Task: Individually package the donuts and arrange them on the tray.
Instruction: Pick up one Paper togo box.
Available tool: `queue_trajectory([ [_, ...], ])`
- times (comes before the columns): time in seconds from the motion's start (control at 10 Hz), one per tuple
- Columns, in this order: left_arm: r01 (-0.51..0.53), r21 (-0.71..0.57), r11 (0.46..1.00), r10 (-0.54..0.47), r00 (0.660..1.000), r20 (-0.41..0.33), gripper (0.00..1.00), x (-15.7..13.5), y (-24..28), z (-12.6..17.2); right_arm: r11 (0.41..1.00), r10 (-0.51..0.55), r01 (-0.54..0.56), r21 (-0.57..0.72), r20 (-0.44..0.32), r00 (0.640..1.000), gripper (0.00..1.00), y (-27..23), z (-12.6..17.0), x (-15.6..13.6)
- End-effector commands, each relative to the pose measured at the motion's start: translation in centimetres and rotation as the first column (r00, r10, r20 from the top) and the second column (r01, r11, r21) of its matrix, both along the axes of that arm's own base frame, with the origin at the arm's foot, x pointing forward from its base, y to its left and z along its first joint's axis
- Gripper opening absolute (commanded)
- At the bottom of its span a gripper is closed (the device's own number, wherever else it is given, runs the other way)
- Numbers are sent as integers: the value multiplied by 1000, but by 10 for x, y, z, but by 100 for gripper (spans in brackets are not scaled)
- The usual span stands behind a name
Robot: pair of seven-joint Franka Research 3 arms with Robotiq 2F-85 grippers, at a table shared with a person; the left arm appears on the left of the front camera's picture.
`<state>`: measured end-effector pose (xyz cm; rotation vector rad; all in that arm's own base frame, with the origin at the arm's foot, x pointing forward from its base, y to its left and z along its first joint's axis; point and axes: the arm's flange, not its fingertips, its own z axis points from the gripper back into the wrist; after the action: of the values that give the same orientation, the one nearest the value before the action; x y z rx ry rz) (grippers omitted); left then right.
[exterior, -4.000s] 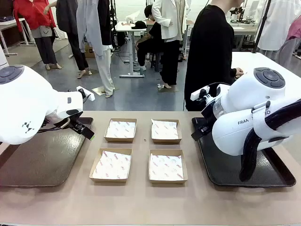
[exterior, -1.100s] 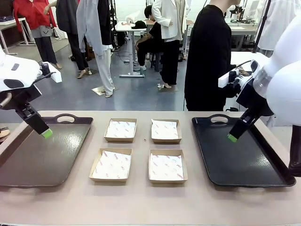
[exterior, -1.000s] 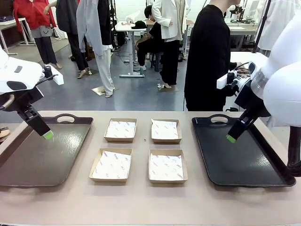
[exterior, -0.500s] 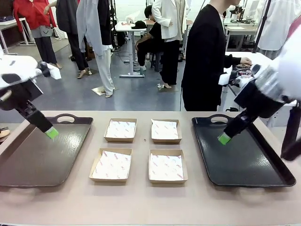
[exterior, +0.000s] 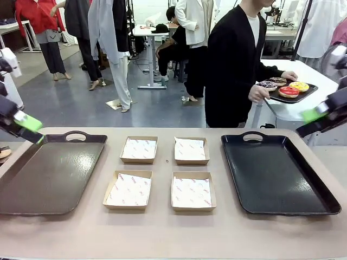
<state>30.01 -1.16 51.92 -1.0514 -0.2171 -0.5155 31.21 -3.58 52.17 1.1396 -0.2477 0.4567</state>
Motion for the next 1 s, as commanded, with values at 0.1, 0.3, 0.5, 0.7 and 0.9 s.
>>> queue_trajectory([
  [0.1,-277,-208,938,214,936,-280,100,4,43,-23,961,-156,200,190,-226,962,100,-47,-37,6],
  [0.3,-353,-214,911,274,904,-328,100,-5,74,-38,958,-193,245,148,-295,936,100,-84,-69,1],
  [0.5,-408,-209,888,323,880,-348,100,-10,107,-56,945,-240,298,133,-336,911,100,-118,-99,5],
  [0.7,-456,-169,874,374,852,-367,100,-20,133,-69,947,-232,292,134,-344,910,100,-128,-109,2],
  [0.9,-479,-134,868,406,838,-365,100,-24,146,-88,947,-238,296,125,-345,908,100,-136,-113,2],
])
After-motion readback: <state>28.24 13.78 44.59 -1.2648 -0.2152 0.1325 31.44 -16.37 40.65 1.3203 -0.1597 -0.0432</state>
